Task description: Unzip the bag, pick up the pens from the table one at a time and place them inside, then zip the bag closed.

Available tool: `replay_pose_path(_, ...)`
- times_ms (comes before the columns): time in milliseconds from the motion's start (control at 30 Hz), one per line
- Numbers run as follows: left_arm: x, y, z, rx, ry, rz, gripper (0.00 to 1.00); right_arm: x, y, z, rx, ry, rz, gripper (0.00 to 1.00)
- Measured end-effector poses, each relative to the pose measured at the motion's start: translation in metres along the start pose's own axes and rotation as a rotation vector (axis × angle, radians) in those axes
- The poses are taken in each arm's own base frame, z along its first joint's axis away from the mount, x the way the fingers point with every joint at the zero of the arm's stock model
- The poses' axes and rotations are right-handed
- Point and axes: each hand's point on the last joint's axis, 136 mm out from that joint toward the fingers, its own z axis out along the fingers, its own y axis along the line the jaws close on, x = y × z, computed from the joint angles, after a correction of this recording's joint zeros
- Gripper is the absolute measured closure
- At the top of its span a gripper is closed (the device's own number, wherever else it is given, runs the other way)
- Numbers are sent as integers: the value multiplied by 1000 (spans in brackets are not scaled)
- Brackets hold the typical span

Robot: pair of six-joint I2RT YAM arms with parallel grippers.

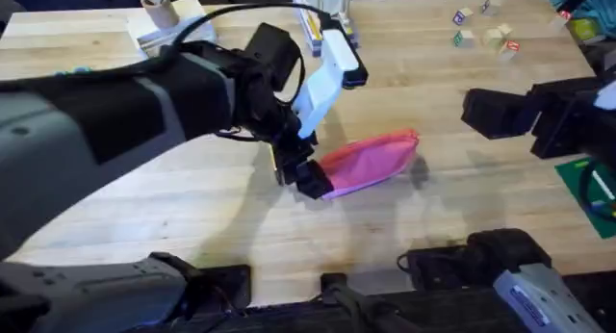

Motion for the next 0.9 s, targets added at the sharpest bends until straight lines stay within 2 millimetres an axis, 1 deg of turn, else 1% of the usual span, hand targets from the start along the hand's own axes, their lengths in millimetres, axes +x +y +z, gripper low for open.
replay_pose_path(167,0,0,9,13,9,6,14,0,0,0,0,1,0,3)
replay_pose_path(233,0,-1,9,14,9,9,74,0,0,0,0,1,0,3)
replay_pose_path(267,0,0,9,13,9,9,140,0,0,0,0,1,0,3)
replay_pose_path(333,-1,-1,9,14,7,10,339,0,0,0,0,1,0,3)
replay_pose_path(433,-2,-5,9,31,3,10,799,0,0,0,0,1,0,3)
replay_pose_path(467,-2,-5,9,32,0,12,913,0,0,0,0,1,0,3)
replay_pose_path(500,-3,-4,9,31,-2,12,942,0,0,0,0,1,0,3)
replay_pose_path(533,-3,-4,9,32,-3,11,950,0,0,0,0,1,0,3)
replay_pose_path(667,-3,-4,9,30,-5,12,953,2,0,0,0,6,7,3)
replay_pose_path(900,-4,-4,9,29,-6,14,959,14,0,1,1,61,49,3)
